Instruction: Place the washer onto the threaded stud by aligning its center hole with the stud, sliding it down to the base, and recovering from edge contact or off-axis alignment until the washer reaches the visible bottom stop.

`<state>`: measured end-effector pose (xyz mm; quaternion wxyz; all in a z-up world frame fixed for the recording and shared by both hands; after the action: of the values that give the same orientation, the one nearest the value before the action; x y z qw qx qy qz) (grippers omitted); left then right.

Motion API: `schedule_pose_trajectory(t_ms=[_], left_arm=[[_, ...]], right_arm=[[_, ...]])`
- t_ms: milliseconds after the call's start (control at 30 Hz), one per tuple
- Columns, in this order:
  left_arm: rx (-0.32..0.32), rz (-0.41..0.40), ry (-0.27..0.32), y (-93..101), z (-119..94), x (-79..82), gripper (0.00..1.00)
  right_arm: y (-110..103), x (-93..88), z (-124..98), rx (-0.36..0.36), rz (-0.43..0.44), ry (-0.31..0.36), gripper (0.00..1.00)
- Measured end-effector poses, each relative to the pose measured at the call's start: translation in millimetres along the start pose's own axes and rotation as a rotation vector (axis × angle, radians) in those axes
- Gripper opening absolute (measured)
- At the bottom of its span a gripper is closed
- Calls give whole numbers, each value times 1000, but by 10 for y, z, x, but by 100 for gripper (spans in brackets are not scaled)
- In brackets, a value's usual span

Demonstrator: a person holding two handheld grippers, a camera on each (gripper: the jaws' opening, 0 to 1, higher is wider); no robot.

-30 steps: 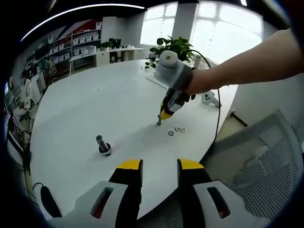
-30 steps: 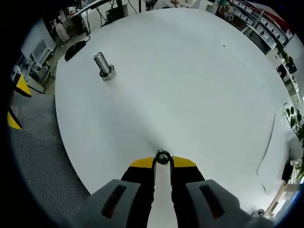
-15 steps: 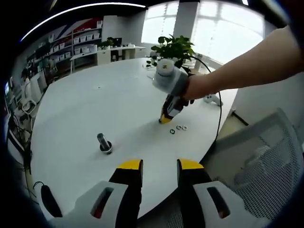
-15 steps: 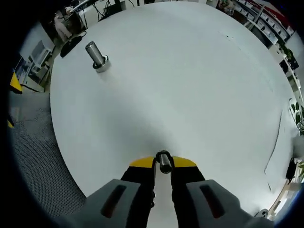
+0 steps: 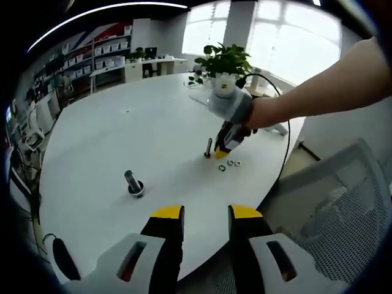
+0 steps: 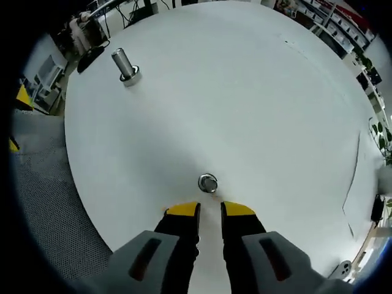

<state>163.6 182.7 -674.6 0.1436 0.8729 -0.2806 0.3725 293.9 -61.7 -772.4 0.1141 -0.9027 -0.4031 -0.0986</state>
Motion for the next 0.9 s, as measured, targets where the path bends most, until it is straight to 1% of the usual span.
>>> schedule_pose_trajectory(t_ms=[133,200,267,367,467,667,900], left_arm=[[0,4,2,5,-1,4,27],[-1,6,2,8,-2,5,27],[-4,9,2,14,0,8,27],[-6,15,-2,25,2,3,27],[-9,17,-4,30,5,3,27],[-10,18,-9,32,5,-9,27],[-13,23,-12,41,7,-13,26]], right_arm=[[-24,-175,-30,0,10,-25,16],[-33,-226,-30,10,20,-24,16],[-72,-318,-52,10,19,-23,16],[-110,-387,-61,27,31,2,16],[-138,-472,-49,31,38,-5,16],[-136,-479,-35,32,36,-6,16],[-179,-485,-31,54,24,2,15]])
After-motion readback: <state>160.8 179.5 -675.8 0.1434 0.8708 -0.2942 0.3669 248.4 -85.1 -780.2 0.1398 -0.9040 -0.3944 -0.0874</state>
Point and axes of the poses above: the point that each gripper's makers call its tool centre point, and the gripper's own axes: z roughly forward along the fingers, y roughly to its right, x roughly out of its top, the point moved 9 cm from there along -z, roughly backward along the fingers, and after that the axes turned 9 degrees about x, right-handed, at the moved point
